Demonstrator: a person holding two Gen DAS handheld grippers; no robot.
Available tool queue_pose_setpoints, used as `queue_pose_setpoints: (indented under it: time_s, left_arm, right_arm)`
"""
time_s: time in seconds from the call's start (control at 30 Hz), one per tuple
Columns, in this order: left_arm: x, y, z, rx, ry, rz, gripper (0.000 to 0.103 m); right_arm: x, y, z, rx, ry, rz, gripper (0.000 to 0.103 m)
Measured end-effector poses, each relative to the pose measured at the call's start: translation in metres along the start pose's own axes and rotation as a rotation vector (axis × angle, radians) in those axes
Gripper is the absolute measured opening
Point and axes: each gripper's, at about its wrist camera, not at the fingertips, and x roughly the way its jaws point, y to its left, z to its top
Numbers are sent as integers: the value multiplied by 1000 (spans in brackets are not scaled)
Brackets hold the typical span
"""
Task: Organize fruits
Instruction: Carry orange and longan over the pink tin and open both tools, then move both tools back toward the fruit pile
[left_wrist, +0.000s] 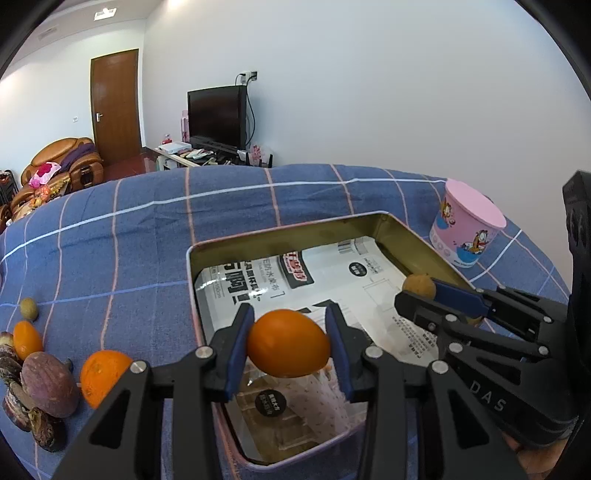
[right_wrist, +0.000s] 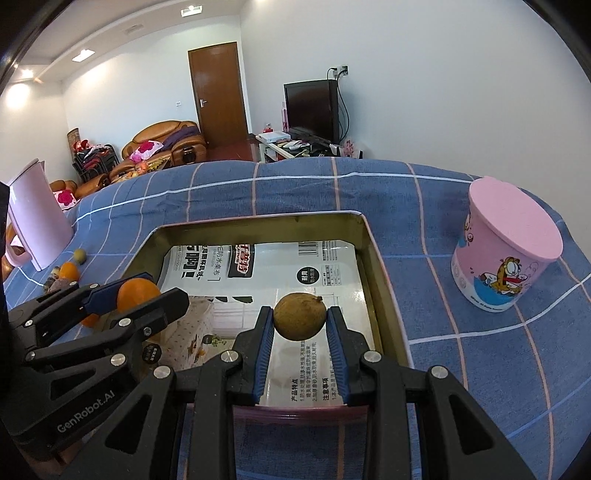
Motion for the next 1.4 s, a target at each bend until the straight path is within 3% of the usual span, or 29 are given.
queue_pose_setpoints:
  time_s: [0.1,0.2,0.3,0.43,0.57,0.67,0.87,0.97,1.4]
  left_arm:
    - [-1,-2,0,14,-9,13,47]
    - [-7,-4,-1,29,-43,67,69]
    - [-14,-4,-1,35,-85,93,80]
    - [-26,-5,1,41,-149,150,103]
    - [-40,-2,2,42,-213,172,103]
    - [-41,4,3,29,-210,197,103]
    - [-40,19,1,11,-184,266,103]
    - [-44,28,-3,-10,-180,276,103]
    - [-60,56,-20,-22,-189,300,103]
  right_arm:
    - [-1,0,0,15,-2,4,31]
    - [-2,-3,0,34,-12,15,33]
    - [-4,-6,1,61,-21,23,37]
    - [-14,-15,3,111,-76,41,39]
    - [-29,-18,4,123,-165,22,41]
    - [-39,-18,2,115,-244,-32,54]
    - [-59,-18,1,87,-387,-158,58]
    - [-60,-18,-1,92,-409,-206,68]
    - [-68,-10,-11,131,-405,-282,68]
